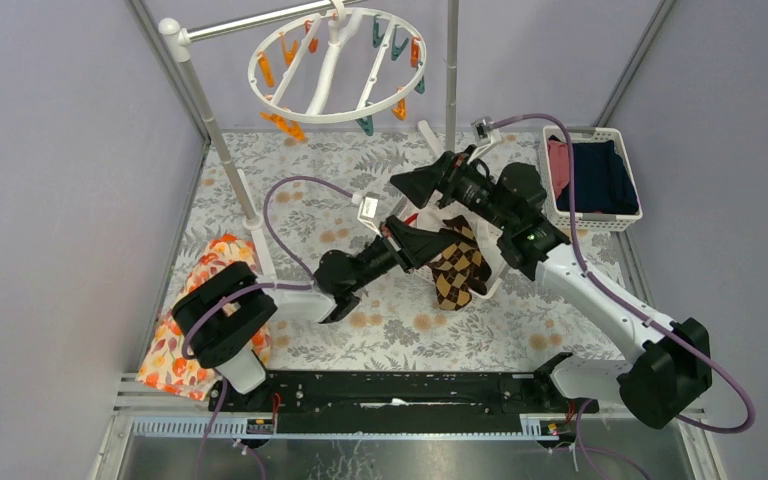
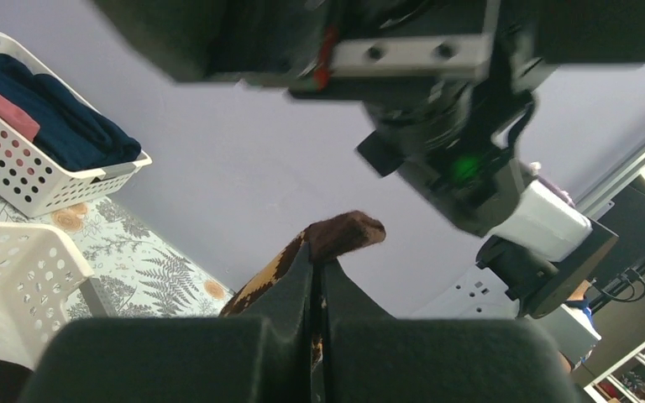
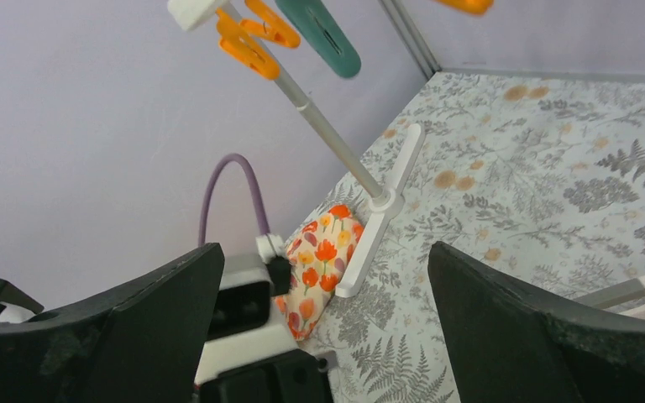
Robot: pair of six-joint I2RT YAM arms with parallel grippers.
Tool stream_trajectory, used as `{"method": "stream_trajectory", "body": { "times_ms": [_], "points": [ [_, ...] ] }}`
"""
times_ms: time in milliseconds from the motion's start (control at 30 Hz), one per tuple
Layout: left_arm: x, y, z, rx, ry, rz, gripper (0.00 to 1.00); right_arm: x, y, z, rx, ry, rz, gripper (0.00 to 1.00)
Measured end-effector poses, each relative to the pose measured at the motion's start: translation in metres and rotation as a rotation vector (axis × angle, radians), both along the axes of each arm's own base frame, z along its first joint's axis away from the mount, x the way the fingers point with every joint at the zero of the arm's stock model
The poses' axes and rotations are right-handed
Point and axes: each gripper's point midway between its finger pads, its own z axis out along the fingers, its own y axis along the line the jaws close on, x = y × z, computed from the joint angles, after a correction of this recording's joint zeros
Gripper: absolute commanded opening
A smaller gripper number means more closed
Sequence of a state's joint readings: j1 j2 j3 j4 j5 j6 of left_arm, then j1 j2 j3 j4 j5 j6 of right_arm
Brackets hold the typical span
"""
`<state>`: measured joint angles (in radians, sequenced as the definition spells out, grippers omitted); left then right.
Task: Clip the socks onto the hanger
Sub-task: Open the clamp at the hanger.
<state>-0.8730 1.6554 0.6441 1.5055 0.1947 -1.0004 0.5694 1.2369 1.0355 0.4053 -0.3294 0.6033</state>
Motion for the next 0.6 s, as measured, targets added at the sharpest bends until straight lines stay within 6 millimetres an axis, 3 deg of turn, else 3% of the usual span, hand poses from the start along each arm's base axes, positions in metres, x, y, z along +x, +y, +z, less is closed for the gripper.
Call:
{"method": "stream_trajectory", "body": {
  "times_ms": [167,300,400,467,600],
  "points": [
    [-0.009,0.015,0.017,-0.011,-0.062,0.027,0.00,-0.003,0.009,-0.018,0.029,0.022,0.056,1.00],
    [-0.013,0.022,0.033,-0.006,-0.134,0.061,0.00,-0.004,0.025,-0.009,0.043,-0.003,0.166,1.00],
    [-0.012,0.025,0.035,0.037,-0.164,0.089,0.00,0.011,0.034,0.009,0.009,-0.012,0.218,1.00],
    [-0.011,0.027,0.030,0.087,-0.171,0.112,0.00,0.023,0.032,0.021,-0.038,-0.061,0.196,1.00],
    [-0.005,0.044,0.015,0.209,-0.162,0.211,0.00,0.033,0.010,0.022,-0.160,-0.134,0.072,1.00]
  ]
}}
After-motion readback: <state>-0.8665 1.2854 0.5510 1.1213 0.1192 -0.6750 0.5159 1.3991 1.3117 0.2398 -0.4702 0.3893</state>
